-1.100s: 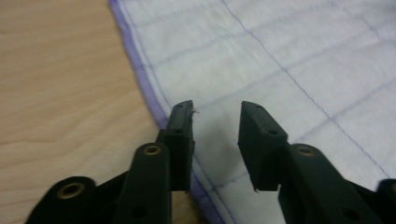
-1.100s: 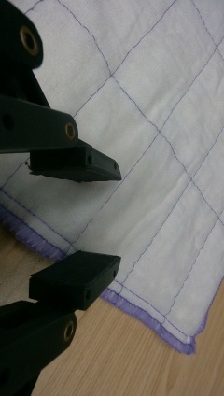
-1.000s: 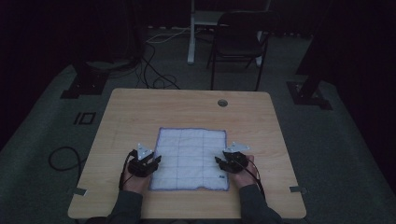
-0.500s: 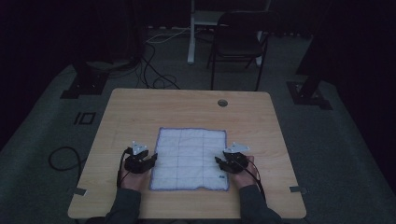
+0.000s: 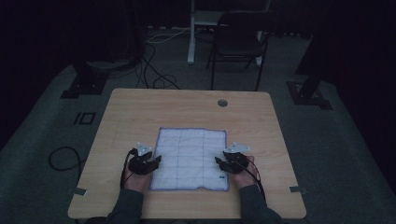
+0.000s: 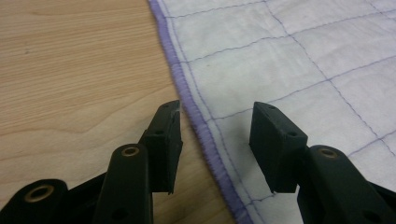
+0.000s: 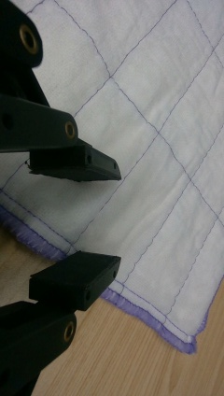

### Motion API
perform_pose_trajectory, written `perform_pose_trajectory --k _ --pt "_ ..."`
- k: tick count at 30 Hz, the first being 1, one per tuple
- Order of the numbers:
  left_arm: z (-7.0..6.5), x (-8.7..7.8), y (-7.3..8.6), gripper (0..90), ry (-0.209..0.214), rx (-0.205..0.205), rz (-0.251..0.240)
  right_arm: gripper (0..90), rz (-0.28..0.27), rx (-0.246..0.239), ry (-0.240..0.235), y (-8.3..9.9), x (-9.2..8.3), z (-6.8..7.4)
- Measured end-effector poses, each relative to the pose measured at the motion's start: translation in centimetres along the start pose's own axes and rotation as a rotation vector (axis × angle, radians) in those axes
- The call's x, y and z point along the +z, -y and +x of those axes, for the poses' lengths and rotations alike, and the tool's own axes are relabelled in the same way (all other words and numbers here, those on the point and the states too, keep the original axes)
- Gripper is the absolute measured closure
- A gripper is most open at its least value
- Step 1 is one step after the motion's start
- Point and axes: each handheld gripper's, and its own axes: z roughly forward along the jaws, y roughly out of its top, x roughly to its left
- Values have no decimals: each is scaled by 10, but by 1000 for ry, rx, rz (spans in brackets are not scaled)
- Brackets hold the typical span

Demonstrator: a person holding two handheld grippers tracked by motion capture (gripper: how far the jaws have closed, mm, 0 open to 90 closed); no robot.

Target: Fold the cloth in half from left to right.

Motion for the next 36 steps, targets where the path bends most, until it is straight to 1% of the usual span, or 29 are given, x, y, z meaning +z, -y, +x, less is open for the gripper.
perform_pose_trajectory --k 1,3,7,11,14,15,17,20,23,26,28,31,32,34,36 --pt "-1 0 0 537 -6 7 3 526 1 1 -1 0 -1 0" --pt "-2 0 0 536 -3 12 2 530 2 13 -1 0 -3 0" --pt "-5 1 -1 536 1 23 6 537 -12 25 5 3 -15 -2" --pt "-8 1 -1 536 2 31 5 539 -21 27 14 5 -25 -4" --pt "-9 1 0 537 -1 29 1 539 -26 24 13 5 -29 -5" --pt "-11 2 0 546 -2 38 1 539 -25 15 14 6 -32 -4" --pt "-12 2 0 566 -1 40 -2 539 -19 9 14 7 -33 -4" --pt "-14 2 0 619 -2 42 -1 539 -9 7 12 9 -34 -4" --pt "-16 2 -1 711 19 50 -2 541 -3 6 10 12 -34 -5" --pt "-17 3 -1 799 29 51 -5 544 -2 10 9 12 -33 -6" --pt "-18 3 -1 834 37 54 -3 572 -3 17 3 13 -31 -7" --pt "-18 3 -2 854 43 52 -2 664 -9 36 -23 13 -28 -7" --pt "-16 3 -2 858 55 44 -1 681 -12 34 -28 13 -27 -6" --pt "-14 4 -2 863 65 30 -3 714 -6 17 -27 13 -25 -3" --pt "-14 4 -2 865 65 30 -2 728 -2 11 -24 13 -24 -3"
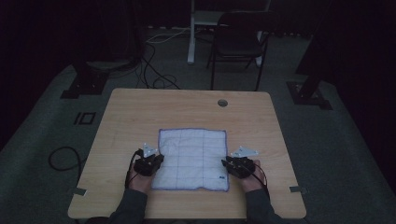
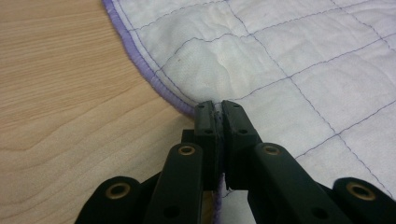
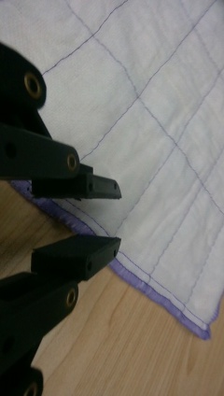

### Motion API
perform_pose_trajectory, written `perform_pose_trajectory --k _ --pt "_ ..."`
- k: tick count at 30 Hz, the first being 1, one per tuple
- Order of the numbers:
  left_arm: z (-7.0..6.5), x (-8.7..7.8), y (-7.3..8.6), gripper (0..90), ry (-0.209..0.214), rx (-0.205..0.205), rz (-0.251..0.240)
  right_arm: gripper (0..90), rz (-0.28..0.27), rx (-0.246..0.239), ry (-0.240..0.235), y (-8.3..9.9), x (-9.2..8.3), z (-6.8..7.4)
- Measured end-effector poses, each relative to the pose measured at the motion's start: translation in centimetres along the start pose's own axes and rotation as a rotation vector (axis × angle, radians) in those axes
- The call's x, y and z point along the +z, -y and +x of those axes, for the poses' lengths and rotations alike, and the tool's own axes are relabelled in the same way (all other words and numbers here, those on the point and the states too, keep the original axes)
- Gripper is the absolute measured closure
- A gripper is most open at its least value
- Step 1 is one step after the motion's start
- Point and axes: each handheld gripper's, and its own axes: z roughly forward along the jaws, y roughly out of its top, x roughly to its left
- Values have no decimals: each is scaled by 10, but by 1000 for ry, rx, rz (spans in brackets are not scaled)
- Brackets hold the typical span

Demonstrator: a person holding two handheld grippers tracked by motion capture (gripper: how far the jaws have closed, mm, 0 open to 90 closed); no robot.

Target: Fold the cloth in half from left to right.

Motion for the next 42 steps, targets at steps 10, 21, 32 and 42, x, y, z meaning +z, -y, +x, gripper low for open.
perform_pose_trajectory --k 10,21,32,42 --pt "3 0 -1 868 -34 4 4 744 14 -4 -26 0 7 2" --pt "5 -2 -1 871 -33 -8 3 724 18 10 -38 0 8 1" --pt "4 -8 -6 873 -16 -19 -21 716 19 14 -37 -1 8 2" --pt "2 -17 -15 873 18 -22 -52 716 20 16 -35 -1 8 2"
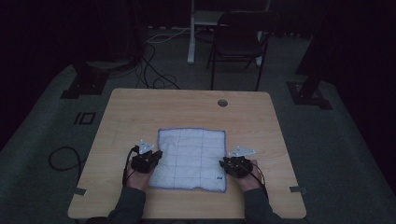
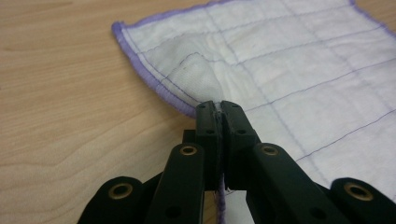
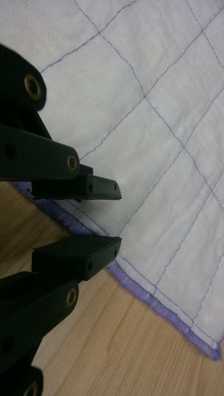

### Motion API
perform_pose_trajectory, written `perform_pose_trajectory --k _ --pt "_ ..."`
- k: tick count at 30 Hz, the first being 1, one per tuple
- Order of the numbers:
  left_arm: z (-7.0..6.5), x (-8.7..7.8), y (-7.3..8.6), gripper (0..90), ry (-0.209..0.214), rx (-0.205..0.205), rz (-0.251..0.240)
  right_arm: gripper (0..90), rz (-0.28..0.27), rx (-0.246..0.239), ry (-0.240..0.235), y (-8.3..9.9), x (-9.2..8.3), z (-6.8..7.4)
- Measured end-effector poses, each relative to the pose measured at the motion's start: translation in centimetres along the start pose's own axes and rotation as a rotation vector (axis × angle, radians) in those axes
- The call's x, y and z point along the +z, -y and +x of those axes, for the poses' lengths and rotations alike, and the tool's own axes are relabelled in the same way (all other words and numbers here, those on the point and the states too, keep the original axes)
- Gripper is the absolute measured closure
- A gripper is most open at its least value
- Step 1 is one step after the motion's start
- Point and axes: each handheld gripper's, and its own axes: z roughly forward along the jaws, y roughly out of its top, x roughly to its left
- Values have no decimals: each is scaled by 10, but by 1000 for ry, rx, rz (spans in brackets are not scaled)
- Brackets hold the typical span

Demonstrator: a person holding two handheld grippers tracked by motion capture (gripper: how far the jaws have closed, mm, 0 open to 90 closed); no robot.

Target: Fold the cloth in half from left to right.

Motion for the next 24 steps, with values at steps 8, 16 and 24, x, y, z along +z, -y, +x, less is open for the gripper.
perform_pose_trajectory --k 8,16,24 --pt "-6 -2 -8 874 18 12 -18 711 -1 -1 -3 0 0 0" --pt "-11 -5 -17 875 36 25 -40 695 -1 -3 -8 0 0 0" --pt "-17 -7 -24 875 49 42 -54 695 -1 -5 -6 0 0 0"
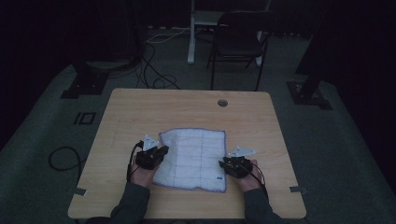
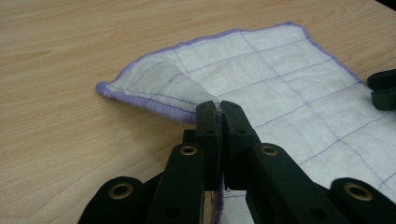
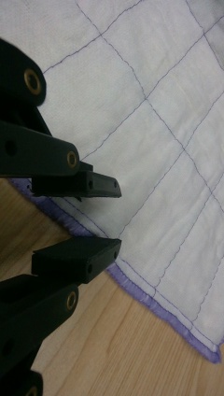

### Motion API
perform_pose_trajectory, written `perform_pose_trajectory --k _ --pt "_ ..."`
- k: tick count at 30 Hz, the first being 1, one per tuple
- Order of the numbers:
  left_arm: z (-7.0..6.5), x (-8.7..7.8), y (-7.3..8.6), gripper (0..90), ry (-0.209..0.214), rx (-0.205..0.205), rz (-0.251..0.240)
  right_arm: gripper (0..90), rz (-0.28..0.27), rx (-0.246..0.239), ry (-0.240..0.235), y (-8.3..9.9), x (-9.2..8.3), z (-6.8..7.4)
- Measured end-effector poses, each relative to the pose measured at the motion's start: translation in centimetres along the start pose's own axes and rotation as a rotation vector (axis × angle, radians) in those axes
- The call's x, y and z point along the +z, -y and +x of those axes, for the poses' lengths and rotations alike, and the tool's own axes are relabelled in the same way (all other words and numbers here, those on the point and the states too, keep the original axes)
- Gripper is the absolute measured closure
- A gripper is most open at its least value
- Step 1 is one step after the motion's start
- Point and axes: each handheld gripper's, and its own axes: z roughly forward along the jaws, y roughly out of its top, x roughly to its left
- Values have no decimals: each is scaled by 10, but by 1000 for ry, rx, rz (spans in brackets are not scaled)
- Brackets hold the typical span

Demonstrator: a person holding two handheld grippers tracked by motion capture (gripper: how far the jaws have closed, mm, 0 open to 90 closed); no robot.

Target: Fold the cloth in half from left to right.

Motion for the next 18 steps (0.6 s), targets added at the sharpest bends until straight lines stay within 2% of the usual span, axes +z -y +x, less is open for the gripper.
perform_pose_trajectory --k 18 --pt "-21 -2 -26 876 51 44 -55 693 0 0 0 0 0 0"
